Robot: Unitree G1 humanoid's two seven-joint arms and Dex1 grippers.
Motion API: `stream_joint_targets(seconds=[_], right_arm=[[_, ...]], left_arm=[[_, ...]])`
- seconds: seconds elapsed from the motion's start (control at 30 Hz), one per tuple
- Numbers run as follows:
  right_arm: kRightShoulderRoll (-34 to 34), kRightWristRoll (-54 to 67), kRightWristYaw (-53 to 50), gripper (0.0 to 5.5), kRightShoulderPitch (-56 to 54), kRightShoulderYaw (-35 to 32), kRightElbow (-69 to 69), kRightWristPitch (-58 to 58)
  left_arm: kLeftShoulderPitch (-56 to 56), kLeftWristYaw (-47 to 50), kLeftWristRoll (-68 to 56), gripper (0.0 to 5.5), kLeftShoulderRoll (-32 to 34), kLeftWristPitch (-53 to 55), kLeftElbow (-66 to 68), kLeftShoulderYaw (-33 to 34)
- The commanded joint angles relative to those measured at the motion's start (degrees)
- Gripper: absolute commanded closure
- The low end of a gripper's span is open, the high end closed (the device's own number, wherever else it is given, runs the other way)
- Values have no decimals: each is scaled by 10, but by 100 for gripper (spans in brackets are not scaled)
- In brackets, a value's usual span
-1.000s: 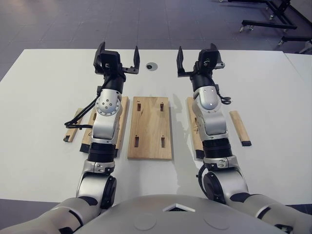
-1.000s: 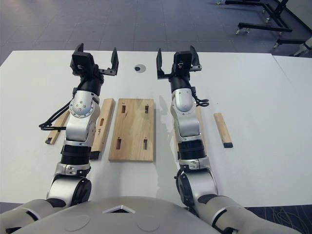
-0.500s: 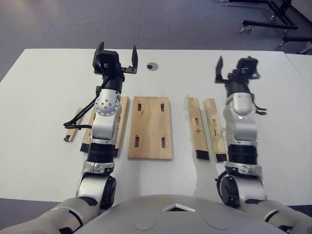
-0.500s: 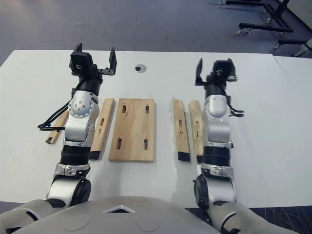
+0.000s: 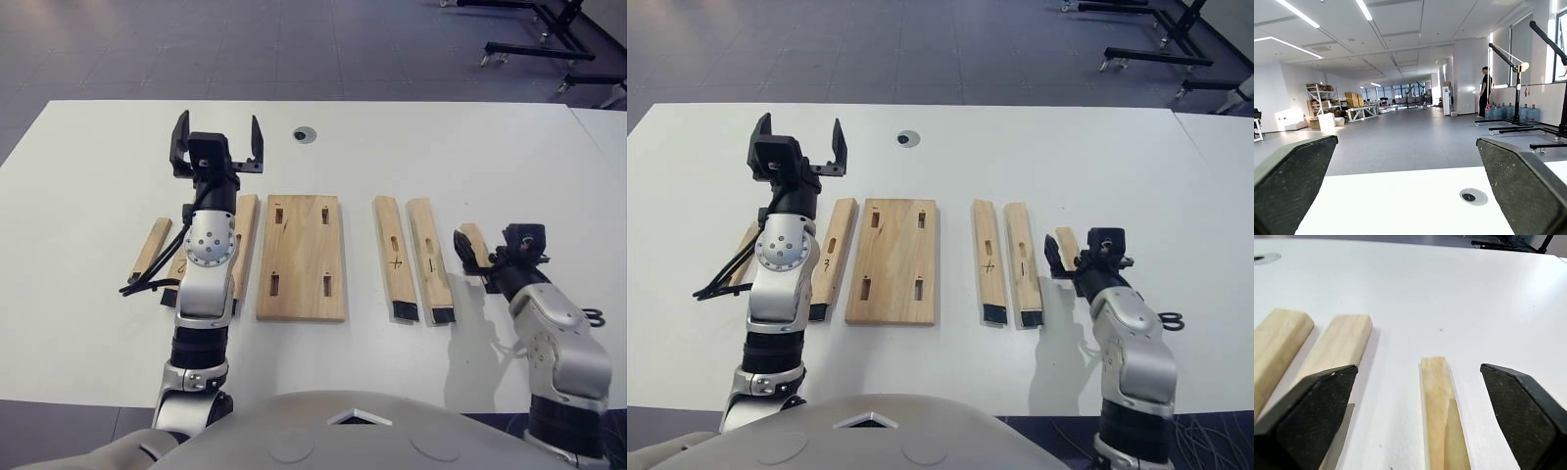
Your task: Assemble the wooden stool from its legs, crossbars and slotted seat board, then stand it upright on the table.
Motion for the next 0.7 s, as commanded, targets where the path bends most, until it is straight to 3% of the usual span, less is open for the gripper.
stream_joint_targets(seconds=[0.03,0.27,0.7], right_arm=[[-28,-2,25,87,36,-7,0,5],[-39,16,56,87,90,1,31,69],[-46,20,30,297,62,23,79,130]], left_arm=[[14,9,7,28,-9,14,-14,-6],[14,7,1,28,-17,19,-17,-8],[2,2,-8,28,-13,17,-8,-1]])
